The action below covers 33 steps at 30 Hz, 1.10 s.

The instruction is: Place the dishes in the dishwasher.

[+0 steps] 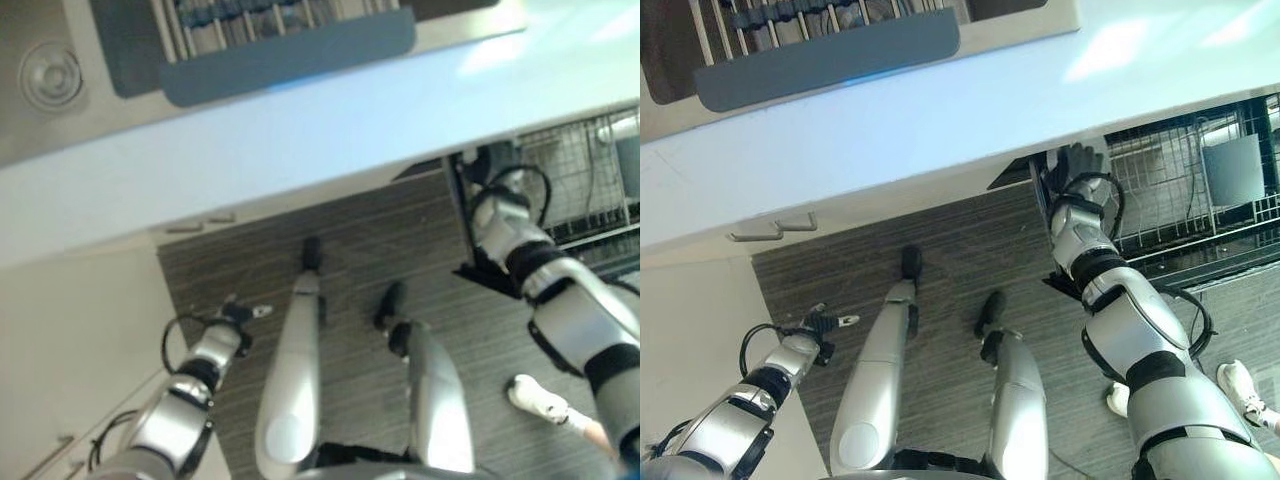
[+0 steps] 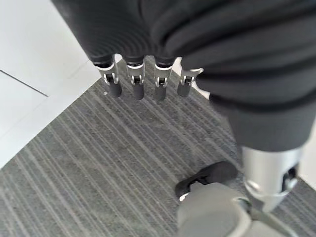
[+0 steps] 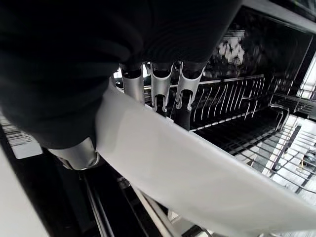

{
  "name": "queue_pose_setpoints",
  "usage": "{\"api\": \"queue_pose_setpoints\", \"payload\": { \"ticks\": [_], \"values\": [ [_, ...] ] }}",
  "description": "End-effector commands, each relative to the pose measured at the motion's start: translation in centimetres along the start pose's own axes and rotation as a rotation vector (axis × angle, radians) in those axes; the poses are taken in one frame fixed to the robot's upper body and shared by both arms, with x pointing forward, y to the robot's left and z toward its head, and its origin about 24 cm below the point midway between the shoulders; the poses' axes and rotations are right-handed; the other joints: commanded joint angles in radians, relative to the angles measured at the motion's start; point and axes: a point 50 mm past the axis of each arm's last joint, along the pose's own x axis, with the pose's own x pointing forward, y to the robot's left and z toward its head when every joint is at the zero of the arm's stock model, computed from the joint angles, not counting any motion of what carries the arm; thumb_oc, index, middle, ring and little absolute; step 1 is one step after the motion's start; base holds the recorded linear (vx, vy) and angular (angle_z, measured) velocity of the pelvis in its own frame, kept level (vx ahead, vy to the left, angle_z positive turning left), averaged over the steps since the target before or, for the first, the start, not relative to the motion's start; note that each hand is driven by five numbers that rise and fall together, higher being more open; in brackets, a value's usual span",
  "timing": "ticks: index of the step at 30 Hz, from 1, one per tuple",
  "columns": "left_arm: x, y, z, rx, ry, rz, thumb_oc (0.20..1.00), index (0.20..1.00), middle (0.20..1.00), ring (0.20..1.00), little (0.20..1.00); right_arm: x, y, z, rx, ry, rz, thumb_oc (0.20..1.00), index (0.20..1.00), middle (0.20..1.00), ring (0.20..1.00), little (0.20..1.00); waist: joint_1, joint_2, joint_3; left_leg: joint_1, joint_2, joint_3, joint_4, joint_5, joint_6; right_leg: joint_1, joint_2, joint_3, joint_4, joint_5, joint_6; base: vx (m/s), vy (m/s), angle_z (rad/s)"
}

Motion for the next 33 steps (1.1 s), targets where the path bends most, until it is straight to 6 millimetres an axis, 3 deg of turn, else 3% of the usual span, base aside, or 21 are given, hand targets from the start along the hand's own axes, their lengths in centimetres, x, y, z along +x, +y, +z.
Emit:
{"api": "queue_pose_setpoints", "payload": {
  "ticks": [1, 11, 24, 26, 28, 33],
  "values": [
    [-0.3, -1.6, -0.9, 0.018, 0.015, -0.012, 1.0, 1.0, 1.0, 1.0, 1.0, 1.1, -2.7, -3.9, -0.108, 0.124, -0.125, 0.2, 0.2, 0.2, 0.2, 0.2, 0.028, 0.057, -0.031, 0.056, -0.049, 0.012, -0.005, -0.145, 0.03, -0.053, 0.018, 0.025, 0.115, -0.021, 0.047, 0.0, 0.0, 0.0],
    [-0.5, -2.9, -0.8, -0.023, 0.014, -0.028, 1.0, 1.0, 1.0, 1.0, 1.0, 0.4, -3.9, -6.3, 0.047, 0.359, -0.372, 0.2, 0.2, 0.2, 0.2, 0.2, -0.003, 0.081, -0.031, 0.007, -0.047, 0.025, 0.018, -0.155, 0.027, -0.12, 0.019, 0.044, 0.149, -0.03, 0.041, -0.01, 0.03, -0.01],
    [-0.6, -3.8, 0.1, -0.059, 0.017, -0.059, 1.0, 1.0, 1.0, 1.0, 1.0, -0.5, -3.8, -8.7, 0.249, 0.588, -0.467, 0.2, 0.2, 0.2, 0.2, 0.2, -0.039, 0.115, -0.031, -0.027, -0.04, 0.047, 0.058, -0.171, 0.026, -0.177, 0.016, 0.07, 0.205, -0.06, 0.025, 0.0, 0.034, -0.02],
    [-0.7, -4.0, 0.1, -0.066, 0.028, -0.074, 1.0, 1.0, 1.0, 1.0, 1.0, -0.6, -3.8, -9.1, 0.424, 0.655, -0.51, 0.2, 0.2, 0.2, 0.2, 0.2, -0.049, 0.125, -0.031, -0.025, -0.04, 0.054, 0.055, -0.171, 0.023, -0.183, 0.023, 0.079, 0.212, -0.07, 0.018, 0.0, 0.059, -0.11],
    [-0.7, -4.2, 0.1, -0.065, 0.032, -0.079, 1.0, 1.0, 1.0, 1.0, 1.0, -0.6, -4.0, -9.2, 0.472, 0.658, -0.533, 0.2, 0.2, 0.2, 0.2, 0.2, -0.053, 0.129, -0.031, -0.026, -0.039, 0.056, 0.06, -0.173, 0.022, -0.184, 0.025, 0.084, 0.216, -0.075, 0.015, -0.01, 0.042, -0.08],
    [-0.9, -4.6, -0.1, -0.062, 0.061, -0.092, 1.0, 1.0, 1.0, 1.0, 1.0, -0.4, -4.5, -8.7, 0.742, 0.582, -0.6, 0.2, 0.2, 0.2, 0.2, 0.2, -0.075, 0.138, -0.031, -0.012, -0.036, 0.071, 0.073, -0.183, 0.022, -0.185, 0.029, 0.099, 0.232, -0.087, 0.012, -0.01, 0.042, -0.08]
  ]
}}
